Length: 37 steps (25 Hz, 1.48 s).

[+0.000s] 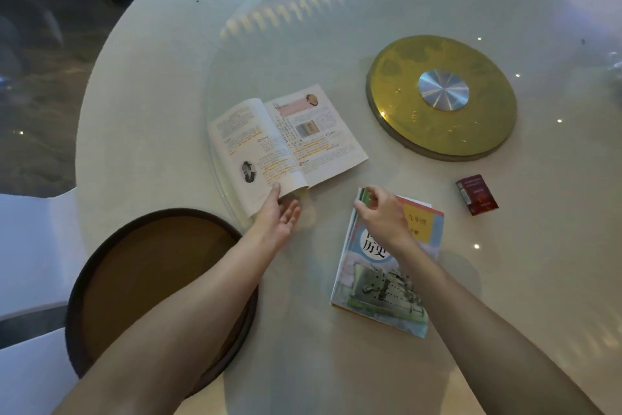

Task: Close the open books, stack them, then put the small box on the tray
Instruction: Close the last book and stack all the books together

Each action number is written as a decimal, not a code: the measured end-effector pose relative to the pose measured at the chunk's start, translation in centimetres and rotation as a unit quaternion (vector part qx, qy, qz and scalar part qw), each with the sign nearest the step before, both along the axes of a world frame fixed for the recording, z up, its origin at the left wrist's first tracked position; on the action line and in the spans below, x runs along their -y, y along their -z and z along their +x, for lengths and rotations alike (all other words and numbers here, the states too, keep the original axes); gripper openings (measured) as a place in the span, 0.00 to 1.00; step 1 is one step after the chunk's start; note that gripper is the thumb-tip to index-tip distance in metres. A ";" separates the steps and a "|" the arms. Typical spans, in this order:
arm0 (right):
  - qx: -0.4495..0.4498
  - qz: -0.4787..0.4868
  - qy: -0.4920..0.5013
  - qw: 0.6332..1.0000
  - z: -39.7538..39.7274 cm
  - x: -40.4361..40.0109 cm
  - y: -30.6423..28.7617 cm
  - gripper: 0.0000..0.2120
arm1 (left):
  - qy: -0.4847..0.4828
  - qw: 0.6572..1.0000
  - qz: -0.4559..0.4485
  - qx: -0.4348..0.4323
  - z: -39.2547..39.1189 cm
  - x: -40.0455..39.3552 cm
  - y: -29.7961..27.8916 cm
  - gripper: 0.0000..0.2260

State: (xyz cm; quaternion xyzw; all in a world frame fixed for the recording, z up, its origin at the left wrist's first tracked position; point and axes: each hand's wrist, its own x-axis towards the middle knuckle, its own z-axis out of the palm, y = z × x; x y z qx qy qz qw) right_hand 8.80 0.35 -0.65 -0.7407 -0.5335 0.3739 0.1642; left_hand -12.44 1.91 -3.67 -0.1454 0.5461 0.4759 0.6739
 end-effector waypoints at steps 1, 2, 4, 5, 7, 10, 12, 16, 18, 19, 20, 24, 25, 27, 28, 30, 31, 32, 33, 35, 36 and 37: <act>-0.007 -0.013 -0.015 1.000 -0.9 -0.9 0.0 0.24 | -0.026 1.000 -0.003 0.015 -0.5 -0.4 -0.1 0.20; -0.012 -0.021 -0.021 1.000 -1.7 -1.8 0.0 0.25 | -0.048 0.999 -0.006 0.017 -1.2 -0.6 -0.1 0.18; -0.016 -0.022 -0.013 1.000 -3.1 -3.1 0.3 0.26 | -0.086 0.996 0.011 0.001 -2.7 -0.5 0.3 0.17; -0.016 -0.024 0.002 1.000 -3.6 -3.6 0.5 0.27 | -0.097 0.995 0.029 -0.009 -3.7 -0.3 0.6 0.17; 0.001 -0.045 0.037 0.998 -4.3 -4.4 1.3 0.28 | -0.095 0.993 0.060 -0.034 -5.6 0.6 0.9 0.17; 0.025 -0.085 0.064 0.994 -6.0 -4.4 2.7 0.30 | -0.066 0.989 0.073 -0.109 -8.8 2.6 1.0 0.13; 0.016 -0.111 0.085 0.990 -7.4 -3.7 3.4 0.29 | -0.041 0.986 0.068 -0.145 -10.2 4.0 0.8 0.10; -0.044 -0.153 0.145 0.976 -10.0 -1.6 4.6 0.21 | 0.015 0.980 0.043 -0.193 -11.4 6.3 1.2 0.09; -0.095 -0.163 0.179 0.966 -10.8 -0.6 5.0 0.17 | 0.027 0.981 0.038 -0.187 -11.6 6.9 1.1 0.10; -0.124 -0.170 0.191 0.959 -11.1 -0.2 5.2 0.14 | 0.033 0.981 0.041 -0.189 -11.7 7.1 0.9 0.09; -0.145 -0.177 0.196 0.954 -11.2 0.2 5.4 0.12 | 0.042 0.978 0.048 -0.198 -11.7 7.3 0.3 0.09; -0.192 -0.169 0.177 0.950 -11.5 1.5 4.7 0.07 | 0.157 0.924 0.145 -0.317 -11.2 7.6 -2.0 0.08; -0.211 -0.165 0.174 0.948 -11.5 1.9 4.3 0.07 | 0.210 0.895 0.167 -0.357 -11.1 7.7 -2.2 0.07; -0.247 -0.166 0.169 0.940 -11.3 2.6 3.9 0.07 | 0.344 0.806 0.202 -0.437 -10.6 7.9 -2.3 0.06; -0.252 -0.162 0.166 0.939 -11.2 3.0 3.7 0.08 | 0.406 0.759 0.208 -0.465 -10.2 8.2 -2.3 0.07; -0.263 -0.168 0.179 0.933 -11.0 3.8 4.1 0.10 | 0.501 0.684 0.205 -0.489 -9.3 8.9 -2.2 0.08; -0.278 -0.176 0.195 0.924 -10.8 4.4 4.3 0.12 | 0.534 0.657 0.203 -0.492 -8.8 9.4 -2.1 0.11; -0.298 -0.182 0.215 0.912 -10.8 4.9 4.5 0.14 | 0.552 0.643 0.198 -0.493 -8.6 9.8 -1.8 0.14; -0.311 -0.179 0.231 0.905 -10.6 5.2 4.7 0.16 | 0.552 0.642 0.195 -0.494 -8.5 9.9 -1.3 0.16; -0.298 -0.164 0.240 0.909 -10.4 6.0 5.0 0.19 | 0.525 0.650 0.176 -0.520 -8.8 9.7 -0.7 0.20; -0.258 -0.153 0.227 0.927 -10.3 6.2 5.2 0.18 | 0.511 0.641 0.161 -0.550 -9.0 9.4 -0.5 0.22; -0.197 -0.145 0.204 0.948 -10.3 6.4 5.6 0.14 | 0.503 0.633 0.143 -0.571 -9.3 9.1 -0.3 0.24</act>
